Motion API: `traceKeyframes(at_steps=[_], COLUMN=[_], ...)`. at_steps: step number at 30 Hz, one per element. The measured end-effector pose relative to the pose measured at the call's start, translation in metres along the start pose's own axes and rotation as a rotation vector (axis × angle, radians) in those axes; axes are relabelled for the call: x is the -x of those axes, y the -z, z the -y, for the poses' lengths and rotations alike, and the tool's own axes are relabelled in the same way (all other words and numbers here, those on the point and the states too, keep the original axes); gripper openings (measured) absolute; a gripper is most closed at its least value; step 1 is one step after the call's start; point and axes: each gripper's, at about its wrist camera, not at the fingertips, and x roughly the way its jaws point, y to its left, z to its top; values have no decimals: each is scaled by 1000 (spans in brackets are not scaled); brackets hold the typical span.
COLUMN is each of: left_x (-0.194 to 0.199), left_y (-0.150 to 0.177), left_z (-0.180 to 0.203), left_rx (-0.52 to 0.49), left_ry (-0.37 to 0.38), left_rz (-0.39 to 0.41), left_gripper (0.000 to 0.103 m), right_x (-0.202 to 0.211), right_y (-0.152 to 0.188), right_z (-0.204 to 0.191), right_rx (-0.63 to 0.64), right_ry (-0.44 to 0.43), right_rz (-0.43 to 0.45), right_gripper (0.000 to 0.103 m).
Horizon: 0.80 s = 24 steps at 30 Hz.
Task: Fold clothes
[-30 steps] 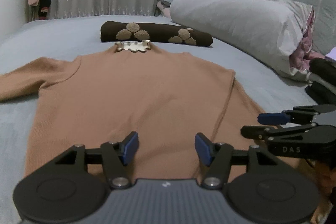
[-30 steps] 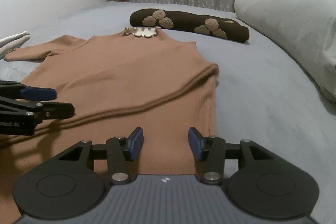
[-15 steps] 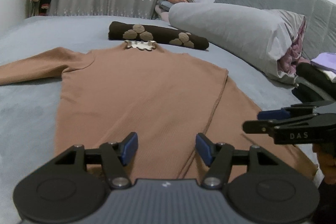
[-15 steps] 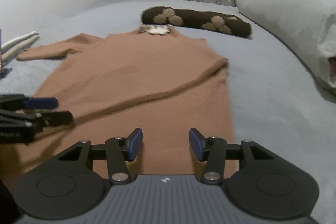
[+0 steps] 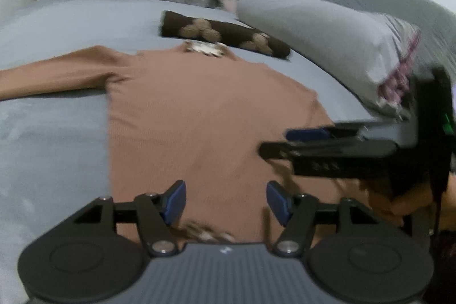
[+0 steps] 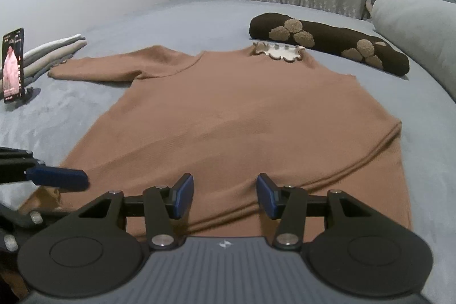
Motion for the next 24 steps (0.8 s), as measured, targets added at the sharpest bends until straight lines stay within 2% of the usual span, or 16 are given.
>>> traceKeyframes(at_steps=[7, 15, 20, 24], left_x=[-7, -23, -27, -34], left_y=[-29, -67, -75, -78], left_z=[-37, -94, -128, -152], left_rx=[107, 234, 332, 401], left_ry=[-125, -317, -427, -473], left_rz=[3, 15, 53, 67], left_gripper=[68, 69, 69, 69], right_x=[-5, -17, -20, -26], right_y=[-14, -22, -28, -31], right_z=[0, -7, -7, -7], right_rx=[22, 41, 37, 28], right_ry=[-23, -60, -82, -93], right_rz=[1, 10, 23, 32], right_gripper=[52, 52, 53, 53])
